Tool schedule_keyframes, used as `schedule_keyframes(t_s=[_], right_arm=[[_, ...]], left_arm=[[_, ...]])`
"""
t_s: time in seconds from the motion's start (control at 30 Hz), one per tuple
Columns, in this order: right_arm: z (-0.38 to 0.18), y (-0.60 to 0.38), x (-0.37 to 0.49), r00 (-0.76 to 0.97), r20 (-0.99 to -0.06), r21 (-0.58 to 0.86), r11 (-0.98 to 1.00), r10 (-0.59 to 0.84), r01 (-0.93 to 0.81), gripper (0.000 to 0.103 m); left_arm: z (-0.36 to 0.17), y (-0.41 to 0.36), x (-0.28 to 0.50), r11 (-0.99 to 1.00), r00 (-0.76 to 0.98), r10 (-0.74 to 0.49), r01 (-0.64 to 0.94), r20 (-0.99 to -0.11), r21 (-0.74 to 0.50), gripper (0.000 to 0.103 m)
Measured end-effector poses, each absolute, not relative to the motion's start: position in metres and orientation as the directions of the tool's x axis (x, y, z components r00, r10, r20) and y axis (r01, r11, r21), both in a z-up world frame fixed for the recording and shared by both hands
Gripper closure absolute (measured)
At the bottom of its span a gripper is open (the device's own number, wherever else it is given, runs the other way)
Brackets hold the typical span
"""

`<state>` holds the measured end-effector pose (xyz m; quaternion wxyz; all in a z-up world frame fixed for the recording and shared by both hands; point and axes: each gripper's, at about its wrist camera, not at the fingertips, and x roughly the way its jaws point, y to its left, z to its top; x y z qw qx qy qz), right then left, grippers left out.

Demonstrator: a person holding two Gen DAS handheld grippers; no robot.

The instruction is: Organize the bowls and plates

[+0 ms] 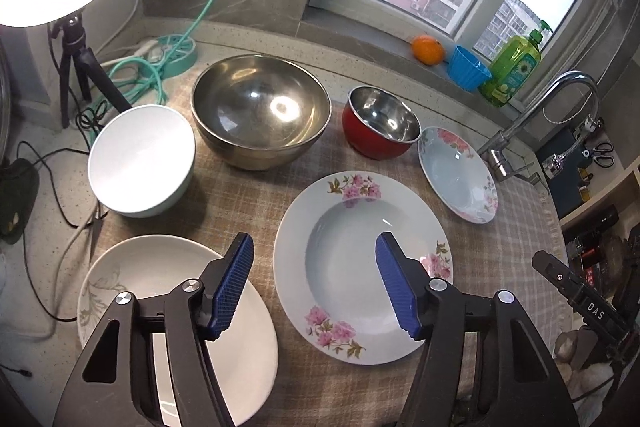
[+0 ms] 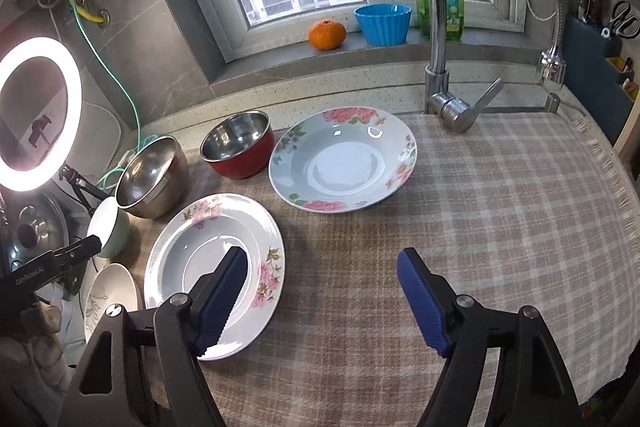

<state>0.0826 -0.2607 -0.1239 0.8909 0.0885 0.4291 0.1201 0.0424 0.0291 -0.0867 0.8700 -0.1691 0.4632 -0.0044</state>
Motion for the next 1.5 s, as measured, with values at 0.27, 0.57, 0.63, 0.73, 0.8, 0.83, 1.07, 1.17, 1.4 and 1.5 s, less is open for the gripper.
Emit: schedule_keyframes(t_s=[0.27,0.57,0.63,0.73,0.8,0.83,1.07,1.17,1.4,1.5], right_arm=[[-0.158,-0.251,0.106,0.488,-0.774,0.379,0.913,0.403,-0.152,0.049],[-0.192,-0.249,0.126,0.373,-0.781,0.498,0.86,0.501,-0.11,0.062],[-0.199,-0.248,0.13,0.35,-0.781,0.52,0.849,0.518,-0.095,0.065],[-0.208,-0.247,0.134,0.327,-0.776,0.546,0.834,0.539,-0.079,0.068],[-0.212,-0.246,0.136,0.317,-0.777,0.553,0.83,0.544,-0.07,0.068],[-0.214,-0.246,0.138,0.312,-0.778,0.554,0.83,0.545,-0.067,0.068],[-0.223,-0.244,0.144,0.286,-0.781,0.566,0.823,0.555,-0.051,0.071],[-0.226,-0.242,0.145,0.275,-0.784,0.567,0.823,0.556,-0.048,0.073],[-0.23,-0.237,0.149,0.254,-0.777,0.587,0.809,0.577,-0.041,0.075],[-0.231,-0.236,0.15,0.245,-0.772,0.595,0.802,0.586,-0.046,0.08]], left_arm=[[-0.111,0.036,0.061,0.928,0.499,-0.235,-0.139,-0.834,-0.345,0.056],[-0.13,0.047,0.077,0.905,0.447,-0.287,-0.165,-0.847,-0.393,0.063],[-0.132,0.048,0.08,0.905,0.44,-0.287,-0.166,-0.851,-0.392,0.063],[-0.137,0.049,0.084,0.903,0.427,-0.295,-0.167,-0.855,-0.395,0.063],[-0.141,0.05,0.086,0.903,0.419,-0.296,-0.17,-0.859,-0.394,0.063],[-0.142,0.051,0.087,0.903,0.415,-0.296,-0.172,-0.86,-0.394,0.063],[-0.15,0.055,0.094,0.894,0.394,-0.312,-0.185,-0.864,-0.408,0.064],[-0.154,0.058,0.096,0.89,0.385,-0.32,-0.192,-0.865,-0.415,0.064],[-0.162,0.061,0.099,0.877,0.364,-0.347,-0.201,-0.864,-0.437,0.069],[-0.164,0.06,0.1,0.876,0.358,-0.35,-0.202,-0.866,-0.438,0.075]])
